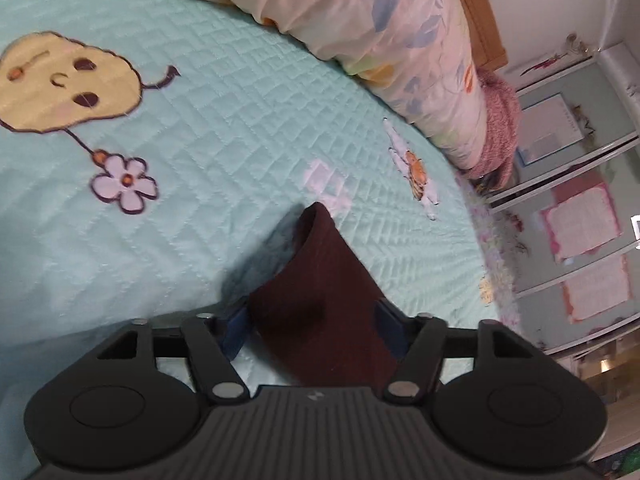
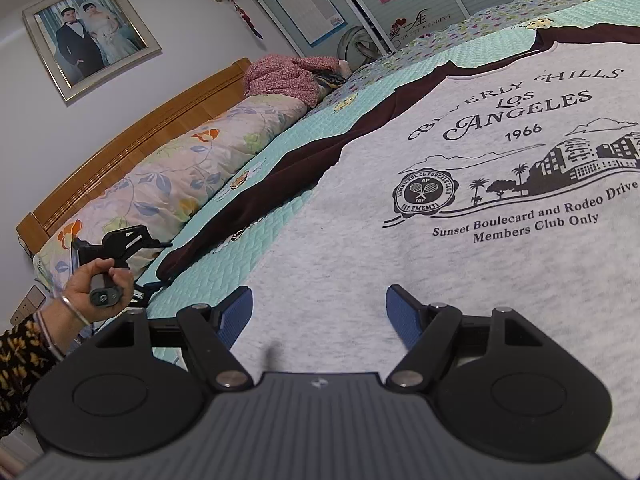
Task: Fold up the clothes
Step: 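Carry the maroon sleeve across the grey body with the left tool and release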
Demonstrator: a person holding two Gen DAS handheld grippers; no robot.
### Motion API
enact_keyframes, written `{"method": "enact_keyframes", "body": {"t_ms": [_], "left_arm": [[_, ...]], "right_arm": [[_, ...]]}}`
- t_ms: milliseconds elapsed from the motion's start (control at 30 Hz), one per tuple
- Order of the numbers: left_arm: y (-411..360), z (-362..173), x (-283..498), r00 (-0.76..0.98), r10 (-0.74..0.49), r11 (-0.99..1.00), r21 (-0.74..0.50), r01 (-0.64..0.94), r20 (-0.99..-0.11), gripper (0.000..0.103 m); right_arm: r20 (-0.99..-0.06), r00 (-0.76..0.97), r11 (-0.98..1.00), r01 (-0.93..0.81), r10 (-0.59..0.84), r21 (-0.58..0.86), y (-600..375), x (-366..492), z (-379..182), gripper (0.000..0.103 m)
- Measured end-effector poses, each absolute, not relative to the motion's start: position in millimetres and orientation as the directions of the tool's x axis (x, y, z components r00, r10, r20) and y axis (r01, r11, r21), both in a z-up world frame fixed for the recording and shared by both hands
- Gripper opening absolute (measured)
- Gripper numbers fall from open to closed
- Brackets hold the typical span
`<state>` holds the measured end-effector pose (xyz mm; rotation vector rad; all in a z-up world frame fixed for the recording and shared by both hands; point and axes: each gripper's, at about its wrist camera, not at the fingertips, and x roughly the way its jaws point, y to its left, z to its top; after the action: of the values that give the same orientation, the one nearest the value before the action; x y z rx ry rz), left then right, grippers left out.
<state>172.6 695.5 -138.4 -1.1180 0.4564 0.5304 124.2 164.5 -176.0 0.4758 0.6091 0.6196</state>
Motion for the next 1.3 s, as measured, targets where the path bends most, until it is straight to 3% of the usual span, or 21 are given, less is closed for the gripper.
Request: {"method": "enact_keyframes", "body": {"t_ms": [33, 67, 267, 367, 500, 700, 800, 900, 1067, 1133, 1233, 1300], "left_arm": [[696, -137, 178, 0.785, 0.143, 0.363, -0.706, -0.608, -0.603, 0.011], [696, -134, 182, 0.789, 0.111, 0.38, -0.708, -0.596, -0.604, 0.01], [685, -61, 152, 0.848, 0.181, 0.543, -0.668, -0.509, -0.499, 0.01], [676, -62, 139, 0.817, 0.192, 0.595, -0.598, -0.537, -0.543, 0.01], [680, -122, 156, 0.69, 0.144, 0.594, -0.496, -0.634, -0.71, 0.011], [675, -129, 141, 0.696, 0.172, 0.571, -0.505, -0.647, -0.697, 0.021], [682, -127, 123, 0.69, 0.159, 0.461, -0.565, -0.684, -0.706, 0.027], [680, -114, 104, 0.652, 0.214, 0.344, -0.569, -0.747, -0.727, 0.028], [675, -78, 107, 0.561, 0.443, 0.33, -0.454, -0.827, -0.699, 0.034], [664, -68, 120, 0.652, 0.384, 0.428, -0.5, -0.753, -0.653, 0.034], [614, -69, 169, 0.788, 0.037, 0.701, -0.546, -0.459, -0.614, 0.049], [575, -81, 202, 0.753, -0.223, 0.795, -0.562, -0.227, -0.619, 0.049]], "right_arm": [[-0.379, 0.653, 0.719, -0.39, 0.656, 0.575, 165, 124, -176, 0.075], [-0.379, 0.653, 0.72, -0.39, 0.656, 0.575, 165, 124, -176, 0.075], [-0.379, 0.653, 0.72, -0.39, 0.656, 0.575, 165, 124, -176, 0.075], [-0.378, 0.653, 0.719, -0.39, 0.656, 0.576, 165, 124, -176, 0.075], [-0.377, 0.652, 0.718, -0.39, 0.657, 0.576, 164, 124, -177, 0.075], [-0.374, 0.652, 0.715, -0.39, 0.659, 0.58, 164, 124, -177, 0.075], [-0.37, 0.652, 0.711, -0.39, 0.662, 0.585, 163, 124, -177, 0.075], [-0.365, 0.652, 0.707, -0.389, 0.665, 0.591, 162, 124, -177, 0.075], [-0.361, 0.652, 0.703, -0.39, 0.667, 0.595, 161, 124, -177, 0.075], [-0.36, 0.652, 0.702, -0.39, 0.667, 0.596, 161, 125, -177, 0.075], [-0.36, 0.652, 0.702, -0.39, 0.667, 0.596, 162, 125, -177, 0.075], [-0.36, 0.652, 0.703, -0.39, 0.667, 0.595, 162, 125, -177, 0.075]]}}
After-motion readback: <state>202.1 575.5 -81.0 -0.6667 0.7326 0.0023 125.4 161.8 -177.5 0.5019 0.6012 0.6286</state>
